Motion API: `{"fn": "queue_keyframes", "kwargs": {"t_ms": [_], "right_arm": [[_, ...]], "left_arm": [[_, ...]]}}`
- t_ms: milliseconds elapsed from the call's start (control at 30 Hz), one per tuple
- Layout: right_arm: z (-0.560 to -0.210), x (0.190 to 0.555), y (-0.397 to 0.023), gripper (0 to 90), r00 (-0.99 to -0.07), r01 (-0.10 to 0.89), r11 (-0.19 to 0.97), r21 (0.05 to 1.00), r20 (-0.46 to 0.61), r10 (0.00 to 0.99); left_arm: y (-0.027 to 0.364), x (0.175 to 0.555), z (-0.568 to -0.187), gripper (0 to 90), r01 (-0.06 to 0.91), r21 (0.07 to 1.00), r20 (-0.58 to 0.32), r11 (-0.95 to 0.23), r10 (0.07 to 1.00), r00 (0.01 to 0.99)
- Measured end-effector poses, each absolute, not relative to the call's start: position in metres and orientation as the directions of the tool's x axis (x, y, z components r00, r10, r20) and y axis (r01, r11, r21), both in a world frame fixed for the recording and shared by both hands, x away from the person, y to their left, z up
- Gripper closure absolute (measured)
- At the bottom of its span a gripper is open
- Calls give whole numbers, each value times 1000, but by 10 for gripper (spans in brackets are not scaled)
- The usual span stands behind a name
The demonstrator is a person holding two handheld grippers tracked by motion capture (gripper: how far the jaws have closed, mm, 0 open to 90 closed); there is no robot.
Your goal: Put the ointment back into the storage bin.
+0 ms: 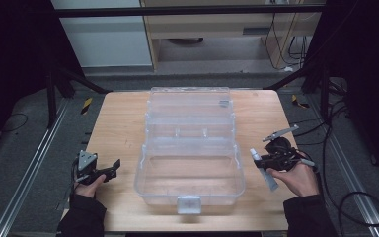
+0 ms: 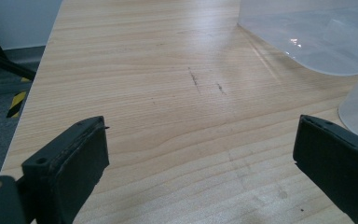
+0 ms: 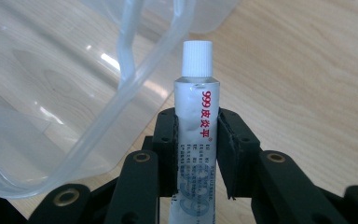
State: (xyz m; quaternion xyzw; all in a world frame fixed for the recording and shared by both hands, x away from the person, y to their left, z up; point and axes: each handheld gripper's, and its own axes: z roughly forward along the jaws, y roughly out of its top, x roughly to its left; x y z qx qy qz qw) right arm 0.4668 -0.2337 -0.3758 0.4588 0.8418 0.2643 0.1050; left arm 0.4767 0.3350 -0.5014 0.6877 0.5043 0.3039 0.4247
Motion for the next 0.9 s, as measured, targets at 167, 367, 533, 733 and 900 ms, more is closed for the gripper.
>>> {"fn": "queue_keyframes", "kwargs": {"t_ms": [167,367,533,733,900], "right_arm": [[-368,468,-231,699,-592,686,473,553,45,805],[-352,468,-227,699,-643,639,519,567,24,766],[-339,468,-222,699,-677,600,558,573,-9,736],[-326,469,-211,699,-723,554,604,573,-27,690],[-319,470,-198,700,-776,502,660,559,-46,629]], "left_arm": [[335,477,-501,27,437,890,-12,-129,952,306],[335,477,-501,27,437,890,-12,-130,952,307],[335,477,-501,27,437,890,-11,-131,951,308],[335,477,-501,27,438,890,-15,-127,951,308],[335,477,-501,27,438,890,-16,-127,951,308]]}}
